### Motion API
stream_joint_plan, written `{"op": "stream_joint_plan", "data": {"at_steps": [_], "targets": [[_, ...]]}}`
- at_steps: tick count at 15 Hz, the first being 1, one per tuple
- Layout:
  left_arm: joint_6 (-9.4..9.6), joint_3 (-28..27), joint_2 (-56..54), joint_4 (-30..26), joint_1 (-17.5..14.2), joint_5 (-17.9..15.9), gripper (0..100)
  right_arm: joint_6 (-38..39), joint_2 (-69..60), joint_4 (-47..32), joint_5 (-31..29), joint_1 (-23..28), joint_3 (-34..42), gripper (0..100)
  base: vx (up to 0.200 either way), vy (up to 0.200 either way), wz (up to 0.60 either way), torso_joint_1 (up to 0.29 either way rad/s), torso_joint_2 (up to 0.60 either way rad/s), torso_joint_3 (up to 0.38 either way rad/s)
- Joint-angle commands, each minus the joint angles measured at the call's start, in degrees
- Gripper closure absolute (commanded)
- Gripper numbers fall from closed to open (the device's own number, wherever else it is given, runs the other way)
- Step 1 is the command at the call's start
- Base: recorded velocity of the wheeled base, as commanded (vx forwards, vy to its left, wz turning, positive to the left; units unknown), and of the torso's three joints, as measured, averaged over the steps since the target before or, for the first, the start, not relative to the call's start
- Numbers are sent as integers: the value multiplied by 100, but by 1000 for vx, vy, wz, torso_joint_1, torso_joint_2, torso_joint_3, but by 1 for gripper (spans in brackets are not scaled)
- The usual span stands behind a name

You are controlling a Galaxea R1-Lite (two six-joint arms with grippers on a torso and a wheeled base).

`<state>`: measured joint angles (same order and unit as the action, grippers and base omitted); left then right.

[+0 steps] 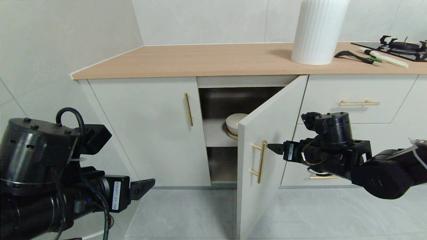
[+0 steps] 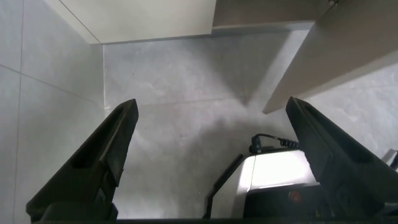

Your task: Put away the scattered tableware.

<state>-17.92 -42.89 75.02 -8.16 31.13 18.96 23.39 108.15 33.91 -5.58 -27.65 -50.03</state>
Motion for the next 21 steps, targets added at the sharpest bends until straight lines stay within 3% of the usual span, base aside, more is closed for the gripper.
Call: {"op": "stream_joint_plan", "data": {"at_steps": [1, 3, 10, 15, 21], "targets": [[8, 0, -14, -2, -2, 3, 0, 16, 206, 124, -66, -48, -16, 0, 200, 0, 0, -2, 7, -2], [8, 0, -14, -2, -2, 3, 0, 42, 259, 186, -101, -56, -16, 0, 200, 0, 0, -7, 0, 2], [-19, 0, 48, -11, -2, 12, 0, 447, 584, 713, -268, -109, -191, 0, 0, 0, 0, 0, 0, 0], [-19, 0, 21, -2, -2, 12, 0, 1053, 1094, 739, -901, -100, -868, 0, 0, 0, 0, 0, 0, 0], [-10, 0, 30, -2, -2, 3, 0, 1783, 1533, 845, -1094, 58, -1457, 0, 0, 0, 0, 0, 0, 0]]}}
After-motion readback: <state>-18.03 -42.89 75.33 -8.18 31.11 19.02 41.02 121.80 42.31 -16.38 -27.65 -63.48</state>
